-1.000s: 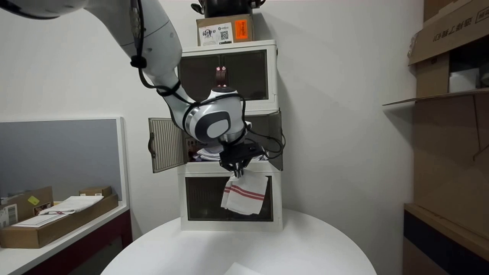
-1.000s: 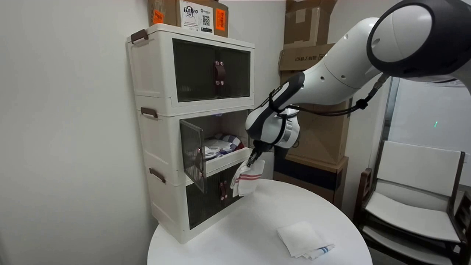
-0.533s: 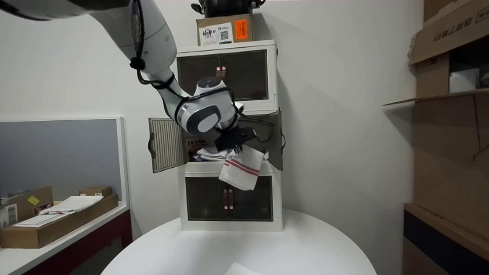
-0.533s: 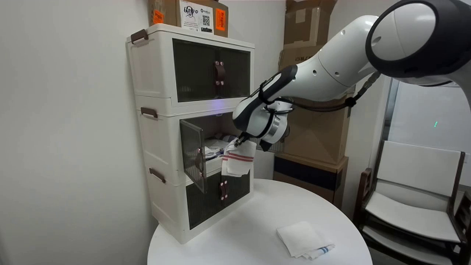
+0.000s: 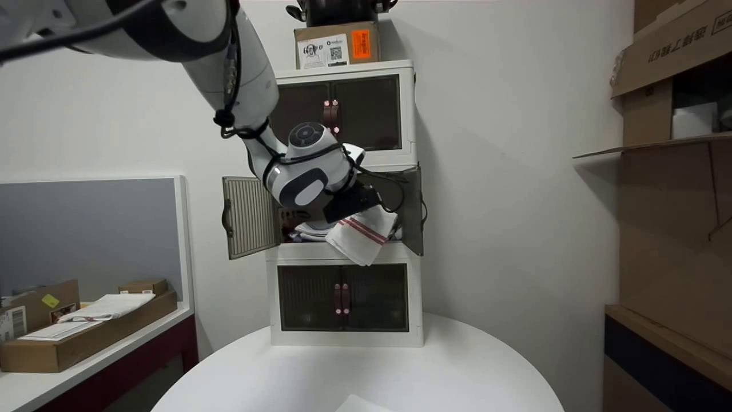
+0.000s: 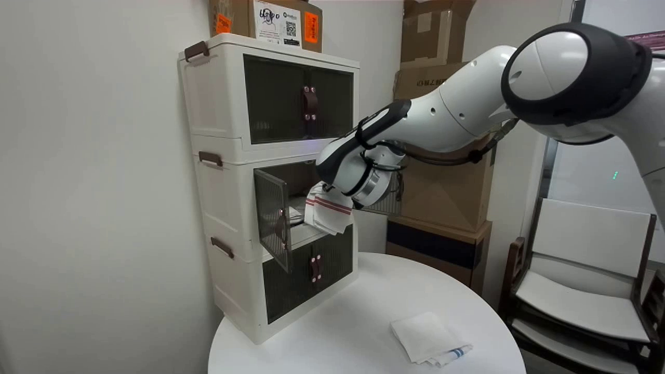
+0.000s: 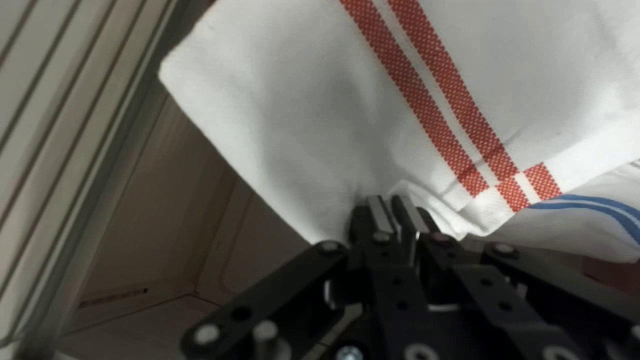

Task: Move the cloth from the table and place it in the cabinet

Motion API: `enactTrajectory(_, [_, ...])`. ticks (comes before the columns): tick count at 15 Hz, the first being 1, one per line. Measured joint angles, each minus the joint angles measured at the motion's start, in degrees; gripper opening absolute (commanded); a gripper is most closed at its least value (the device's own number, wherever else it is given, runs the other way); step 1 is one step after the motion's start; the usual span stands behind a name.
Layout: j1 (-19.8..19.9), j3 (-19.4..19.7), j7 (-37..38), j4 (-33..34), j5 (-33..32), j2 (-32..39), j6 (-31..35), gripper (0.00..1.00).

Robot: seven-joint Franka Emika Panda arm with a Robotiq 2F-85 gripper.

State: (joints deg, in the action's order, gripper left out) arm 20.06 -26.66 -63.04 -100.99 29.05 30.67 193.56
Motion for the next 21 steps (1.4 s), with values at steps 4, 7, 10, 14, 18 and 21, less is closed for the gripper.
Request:
enactTrajectory(4, [0.5,-0.6,0.0,4.0,-1.7,4.8,3.5,0.02])
enactTrajectory(7, [1.3,-2.5,0.1,7.4,-4.3,8.0,5.3,0.02])
enactTrajectory(10, [2.0,-5.2,0.8,10.6,-5.9,10.8,5.9,0.02])
enactTrajectory(14, [1.8,-6.4,4.7,14.0,-3.8,13.6,5.9,0.02])
enactTrajectory(18, [1.8,-6.5,8.8,17.8,-1.4,16.6,4.8,0.02])
enactTrajectory(21, [2.3,-7.6,11.6,21.4,-1.4,18.9,1.5,0.02])
